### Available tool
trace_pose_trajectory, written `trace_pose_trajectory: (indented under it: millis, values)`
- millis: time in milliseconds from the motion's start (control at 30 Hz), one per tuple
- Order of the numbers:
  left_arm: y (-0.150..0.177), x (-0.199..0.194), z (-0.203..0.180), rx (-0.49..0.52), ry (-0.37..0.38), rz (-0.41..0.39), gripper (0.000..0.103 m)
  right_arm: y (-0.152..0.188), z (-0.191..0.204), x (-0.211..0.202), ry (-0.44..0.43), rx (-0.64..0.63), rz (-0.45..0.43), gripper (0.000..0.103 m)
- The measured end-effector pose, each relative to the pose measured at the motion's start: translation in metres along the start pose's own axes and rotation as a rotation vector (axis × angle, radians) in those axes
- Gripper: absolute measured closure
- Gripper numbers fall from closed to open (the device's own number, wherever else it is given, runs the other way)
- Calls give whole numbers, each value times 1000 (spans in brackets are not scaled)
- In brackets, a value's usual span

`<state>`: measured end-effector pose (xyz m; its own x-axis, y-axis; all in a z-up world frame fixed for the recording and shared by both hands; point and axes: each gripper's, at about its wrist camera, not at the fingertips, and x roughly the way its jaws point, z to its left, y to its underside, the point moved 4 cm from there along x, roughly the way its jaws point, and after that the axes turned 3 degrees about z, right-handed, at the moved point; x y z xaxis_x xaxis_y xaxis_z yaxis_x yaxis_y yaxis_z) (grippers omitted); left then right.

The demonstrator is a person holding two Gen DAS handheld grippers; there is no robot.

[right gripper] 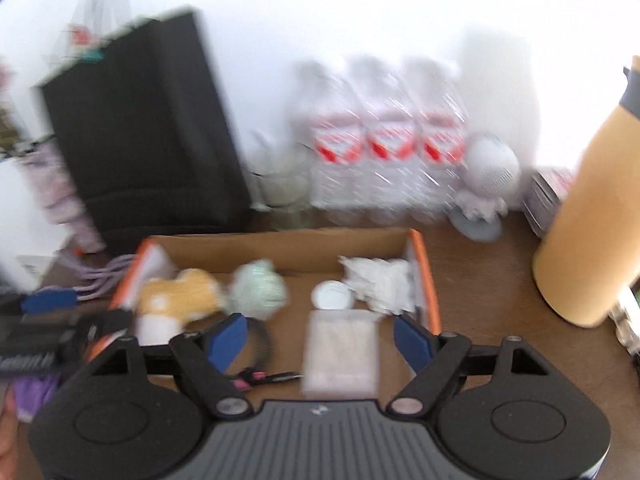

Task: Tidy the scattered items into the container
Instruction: 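Place the cable and white box into the cardboard box, opening both tools, then grasp the blue snack wrapper with the left tool while the right tool grasps a round white disc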

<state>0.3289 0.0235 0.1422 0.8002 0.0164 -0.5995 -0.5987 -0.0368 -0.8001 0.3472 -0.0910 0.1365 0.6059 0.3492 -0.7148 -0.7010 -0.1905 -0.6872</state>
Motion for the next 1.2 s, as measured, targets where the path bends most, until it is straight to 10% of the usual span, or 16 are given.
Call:
trace_pose_trajectory:
  millis: [133,433,667,933,1067,1200]
  values:
    - [42,-52,-5,31,7,-360,0,47,18,-34,-46,-122,-365,22]
    - [67,-65,-8,29,-22,-318,0,80,34,-58,-1,-218,-502,18]
    - [145,-54,7,6,29,-158,0,145,27,-69,-96,-230,-381,18]
    - [198,-35,15,11,-17,10,5,180,63,-7,-183,-305,-169,60]
    - [203,-40,15,27,21,18,5,182,61,5,-107,-290,-110,81]
    - [208,-44,8,63,47,7,5,192,40,-6,15,-258,-63,81]
